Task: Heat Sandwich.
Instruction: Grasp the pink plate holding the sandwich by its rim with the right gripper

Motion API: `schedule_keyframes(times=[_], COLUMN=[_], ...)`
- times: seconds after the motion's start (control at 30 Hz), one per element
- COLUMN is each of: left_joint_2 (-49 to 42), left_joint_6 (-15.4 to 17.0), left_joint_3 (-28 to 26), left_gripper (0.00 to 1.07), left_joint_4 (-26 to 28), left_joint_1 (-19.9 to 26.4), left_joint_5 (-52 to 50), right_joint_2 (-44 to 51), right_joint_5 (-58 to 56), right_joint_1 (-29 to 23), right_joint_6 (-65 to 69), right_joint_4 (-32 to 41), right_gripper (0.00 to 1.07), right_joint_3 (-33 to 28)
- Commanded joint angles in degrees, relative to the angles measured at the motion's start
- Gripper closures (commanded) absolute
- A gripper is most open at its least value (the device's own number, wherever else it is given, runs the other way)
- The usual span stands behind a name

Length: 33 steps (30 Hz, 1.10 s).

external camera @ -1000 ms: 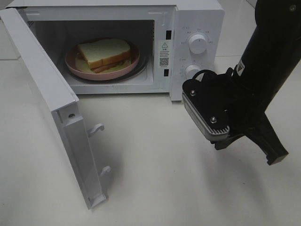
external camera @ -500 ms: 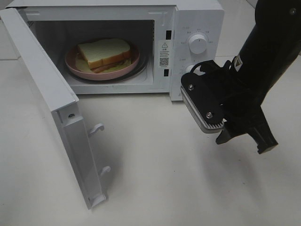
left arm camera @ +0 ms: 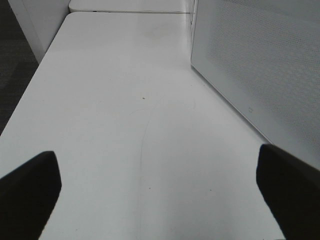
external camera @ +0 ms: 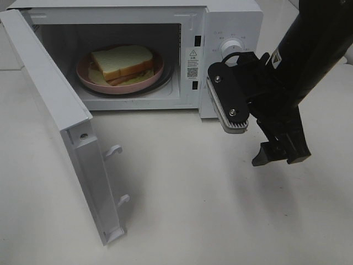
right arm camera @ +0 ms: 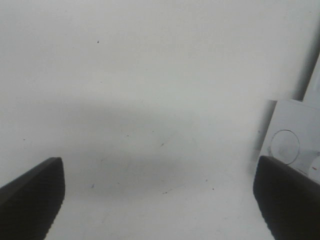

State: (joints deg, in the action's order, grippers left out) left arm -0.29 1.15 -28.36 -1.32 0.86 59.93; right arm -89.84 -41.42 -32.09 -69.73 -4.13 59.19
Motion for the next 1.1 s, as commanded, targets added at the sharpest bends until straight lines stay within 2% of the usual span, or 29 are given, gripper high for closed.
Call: schedule_keyframes(times=[0.03,0.33,0.63,1.1], left_joint_2=[-0.92,-0.92,-0.92,-0.92], left_joint_6=[0.00,0.00,0.00,0.00], left_joint_3=[0.11,0.11,0.11,0.11], left_gripper=[0.07,0.07,0.07,0.07], left_joint_4=[0.11,0.11,0.11,0.11], left_joint_1=[0.17,0.17,0.17,0.17], left_joint_5=[-0.52,-0.52,-0.52,-0.52], right_joint_2=[0.46,0.23,-4.98,-15.13], right_joint_5=[0.40,4.58,6.59,8.31], right_joint_1=[-0.11,-1.95,-3.95,-4.76], right_joint_6=[0.23,-2.18,-2.46,-4.81], right_joint_4=[-0.11,-1.55,-1.89,-2.46], right_gripper=[0.09,0.10,0.12,0.15], right_joint_3=[1.26,4.35,8.88,19.82])
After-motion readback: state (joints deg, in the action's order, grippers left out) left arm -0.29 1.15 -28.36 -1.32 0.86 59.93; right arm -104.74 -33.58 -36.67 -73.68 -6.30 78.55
